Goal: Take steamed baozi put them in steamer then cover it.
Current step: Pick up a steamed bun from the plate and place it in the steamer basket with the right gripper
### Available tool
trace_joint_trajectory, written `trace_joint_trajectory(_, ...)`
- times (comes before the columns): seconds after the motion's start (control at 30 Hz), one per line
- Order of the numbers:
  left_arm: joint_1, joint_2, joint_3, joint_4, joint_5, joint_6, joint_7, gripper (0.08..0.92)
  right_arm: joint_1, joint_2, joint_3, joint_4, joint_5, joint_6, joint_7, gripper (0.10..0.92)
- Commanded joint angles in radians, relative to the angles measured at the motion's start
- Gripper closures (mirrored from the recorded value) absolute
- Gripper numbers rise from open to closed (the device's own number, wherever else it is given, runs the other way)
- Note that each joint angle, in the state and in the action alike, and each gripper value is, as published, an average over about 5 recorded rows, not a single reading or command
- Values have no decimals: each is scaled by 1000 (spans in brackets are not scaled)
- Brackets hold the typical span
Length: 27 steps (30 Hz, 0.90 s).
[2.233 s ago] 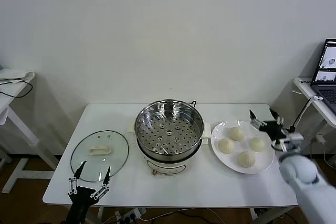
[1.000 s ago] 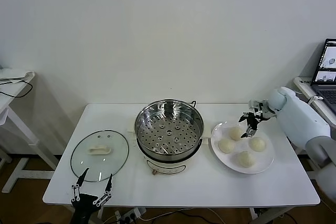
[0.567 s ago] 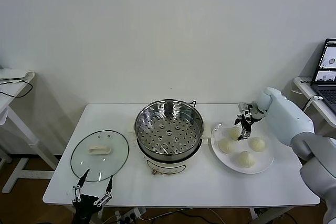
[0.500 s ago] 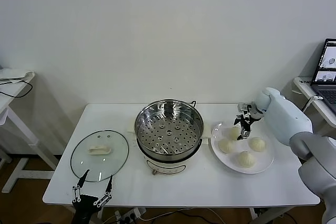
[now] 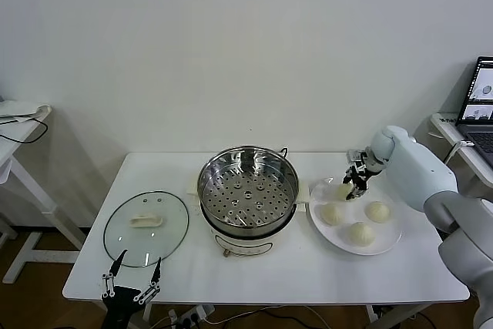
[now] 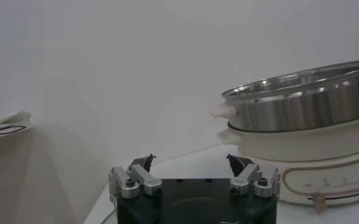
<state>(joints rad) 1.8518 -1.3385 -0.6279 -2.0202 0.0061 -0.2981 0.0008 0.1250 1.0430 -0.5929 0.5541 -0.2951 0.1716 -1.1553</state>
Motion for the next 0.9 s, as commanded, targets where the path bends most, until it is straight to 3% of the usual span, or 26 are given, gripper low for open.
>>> trace_joint_trajectory(0.03, 1, 3, -2, -2, -1, 0, 0, 177, 186, -101, -181, 303, 129, 142, -19, 427)
trace_joint_trajectory(0.23, -6, 10, -1, -1, -3, 0, -1, 177, 391, -80, -347, 559, 148, 334, -16, 423)
trace_joint_trajectory(0.37, -12, 8, 6, -2, -3, 2, -1, 177, 475, -9, -397, 636, 149, 408, -14, 421)
trace_joint_trajectory(0.63, -12, 7, 14, -8, -3, 2, -2, 177, 436, 154, -443, 627, 31, 544, -2, 402)
trace_joint_trajectory(0.9, -3, 9, 14, -19, -3, 4, -4, 177, 307, 250, -461, 539, -131, 581, 48, 397)
